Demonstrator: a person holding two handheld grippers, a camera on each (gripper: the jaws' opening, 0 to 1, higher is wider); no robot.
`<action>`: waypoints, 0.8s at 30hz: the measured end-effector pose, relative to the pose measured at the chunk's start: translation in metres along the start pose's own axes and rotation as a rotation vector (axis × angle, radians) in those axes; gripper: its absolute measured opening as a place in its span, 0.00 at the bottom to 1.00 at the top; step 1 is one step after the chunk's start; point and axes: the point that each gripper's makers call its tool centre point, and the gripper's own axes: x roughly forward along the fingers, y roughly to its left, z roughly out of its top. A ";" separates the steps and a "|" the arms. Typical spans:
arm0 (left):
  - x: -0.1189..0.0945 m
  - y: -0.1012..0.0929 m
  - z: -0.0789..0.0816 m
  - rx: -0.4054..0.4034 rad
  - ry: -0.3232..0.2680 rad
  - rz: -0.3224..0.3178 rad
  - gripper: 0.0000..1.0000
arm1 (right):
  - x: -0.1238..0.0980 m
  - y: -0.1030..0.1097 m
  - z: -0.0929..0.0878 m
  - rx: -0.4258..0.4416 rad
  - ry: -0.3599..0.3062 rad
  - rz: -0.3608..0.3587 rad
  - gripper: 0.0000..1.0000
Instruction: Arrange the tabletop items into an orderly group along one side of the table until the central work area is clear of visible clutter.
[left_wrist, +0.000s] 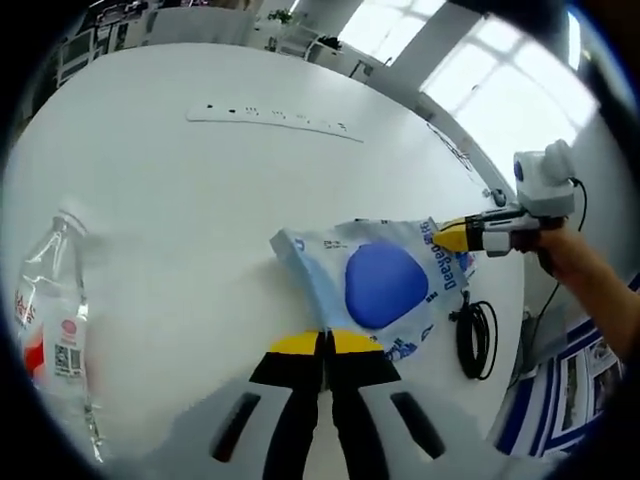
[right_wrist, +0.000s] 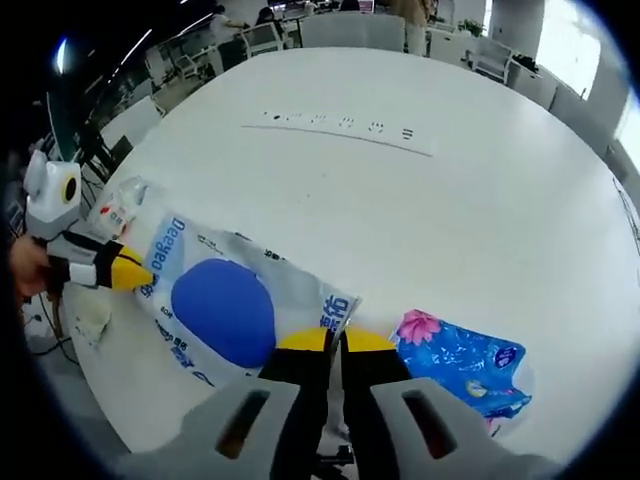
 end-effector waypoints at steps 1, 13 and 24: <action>0.000 0.000 0.000 -0.005 -0.001 -0.002 0.00 | 0.000 0.000 0.000 0.002 -0.001 -0.001 0.01; 0.001 0.002 0.001 -0.028 -0.016 -0.013 0.00 | 0.001 0.001 -0.003 0.034 0.002 -0.014 0.03; 0.001 0.001 0.000 -0.035 -0.021 -0.020 0.00 | -0.002 0.003 -0.005 0.037 -0.001 -0.023 0.07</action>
